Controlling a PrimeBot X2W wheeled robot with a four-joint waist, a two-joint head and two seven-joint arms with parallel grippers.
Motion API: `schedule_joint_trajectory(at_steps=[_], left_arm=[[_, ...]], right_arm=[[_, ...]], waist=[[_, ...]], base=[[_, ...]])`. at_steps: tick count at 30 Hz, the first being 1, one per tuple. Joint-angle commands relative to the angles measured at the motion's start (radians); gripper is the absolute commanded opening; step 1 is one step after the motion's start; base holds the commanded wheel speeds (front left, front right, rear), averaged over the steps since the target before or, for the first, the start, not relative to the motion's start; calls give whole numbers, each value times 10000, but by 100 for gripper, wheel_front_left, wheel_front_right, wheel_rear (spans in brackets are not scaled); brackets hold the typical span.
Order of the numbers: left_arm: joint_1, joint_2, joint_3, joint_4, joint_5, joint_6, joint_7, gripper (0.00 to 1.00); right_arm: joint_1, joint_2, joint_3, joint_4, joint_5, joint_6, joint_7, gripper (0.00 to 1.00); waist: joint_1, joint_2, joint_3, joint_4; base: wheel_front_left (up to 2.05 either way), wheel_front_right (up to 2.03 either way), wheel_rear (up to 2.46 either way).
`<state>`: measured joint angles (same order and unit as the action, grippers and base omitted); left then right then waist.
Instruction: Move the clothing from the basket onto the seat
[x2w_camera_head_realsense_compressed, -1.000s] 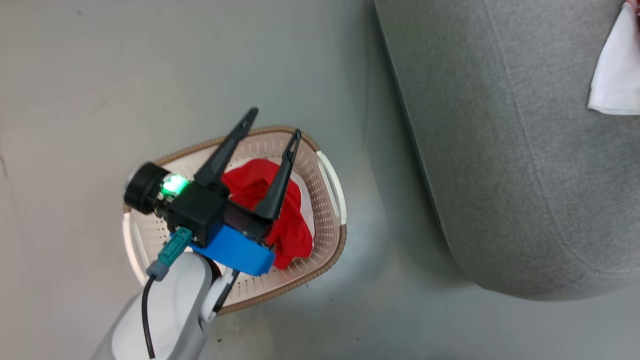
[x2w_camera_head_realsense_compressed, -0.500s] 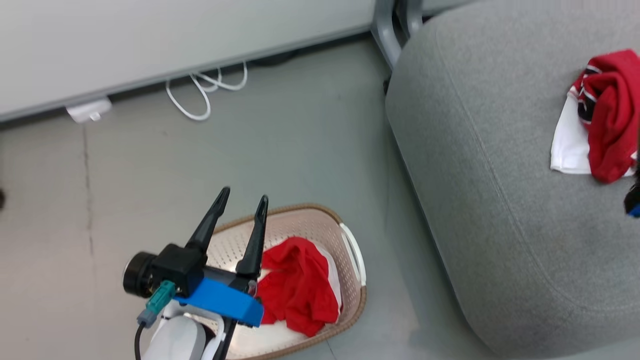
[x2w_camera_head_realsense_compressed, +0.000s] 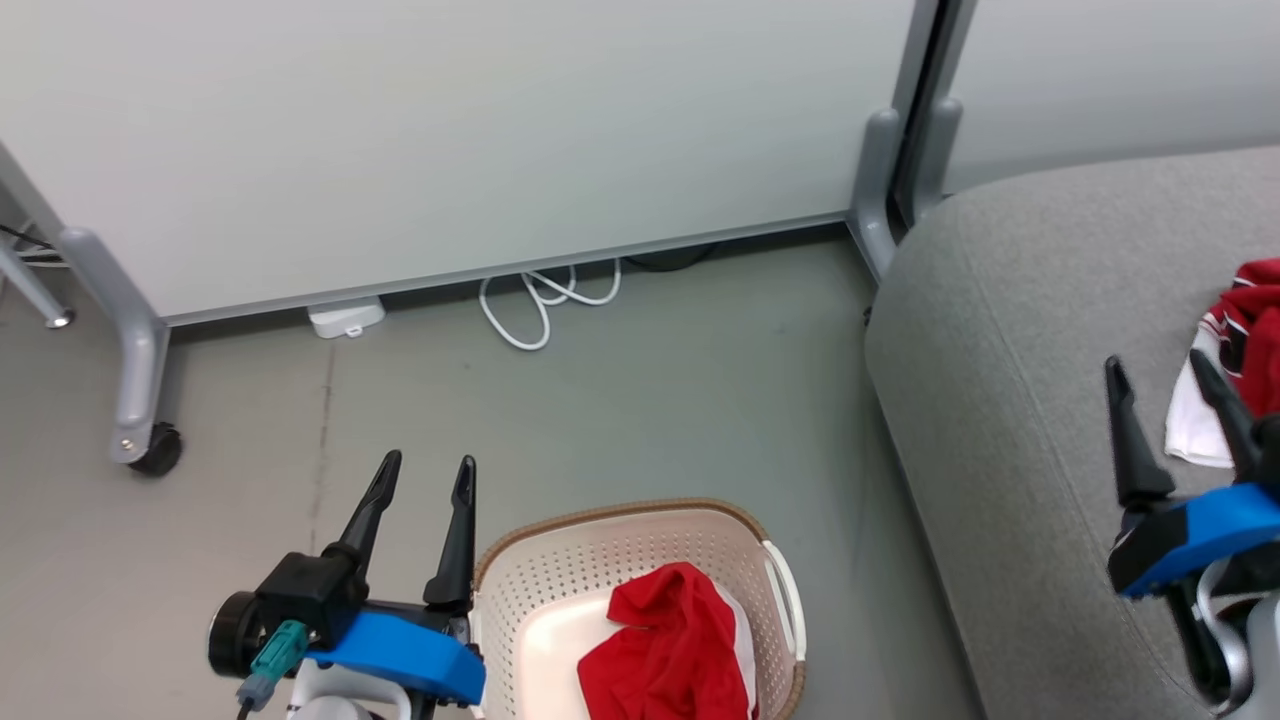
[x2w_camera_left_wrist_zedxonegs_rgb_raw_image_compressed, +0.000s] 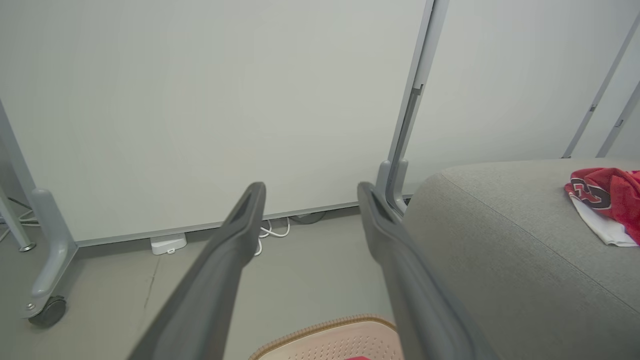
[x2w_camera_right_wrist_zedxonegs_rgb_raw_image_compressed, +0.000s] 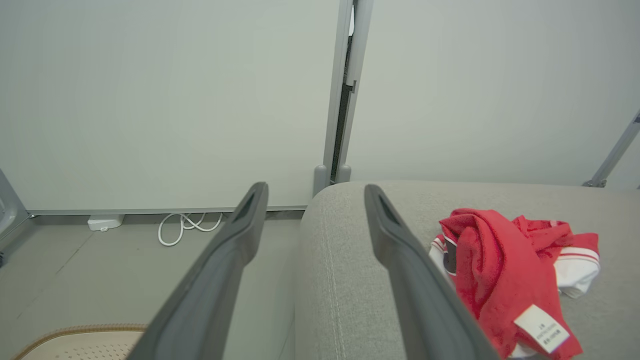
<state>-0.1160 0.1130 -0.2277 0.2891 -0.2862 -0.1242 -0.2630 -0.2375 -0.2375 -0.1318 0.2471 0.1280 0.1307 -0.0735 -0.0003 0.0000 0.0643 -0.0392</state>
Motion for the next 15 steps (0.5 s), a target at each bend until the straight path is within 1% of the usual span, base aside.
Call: schedule_joint_trajectory(at_steps=[1,4,7,15], left_arm=[[114,-19,116,28,53,-35,-26,100],[263,-44,359,84,103,-50,-26,100],[340,-58,573,131,151,-60,-26,100],[535,-118,1083,283,222,-70,-26,100]], right_arm=[[297,104,27,-237,-87,1,77,100],[868,470,183,-1072,-157,1,296,100],[1332,780,371,-1653,-203,1,459,100],[1988,1318,750,-2208,-141,1,531,100]], waist=[[3,0,-250,279],[3,0,-385,475],[3,0,-498,671],[3,0,-675,971]], base=[[0,0,0],[0,0,0],[0,0,0],[0,0,0]])
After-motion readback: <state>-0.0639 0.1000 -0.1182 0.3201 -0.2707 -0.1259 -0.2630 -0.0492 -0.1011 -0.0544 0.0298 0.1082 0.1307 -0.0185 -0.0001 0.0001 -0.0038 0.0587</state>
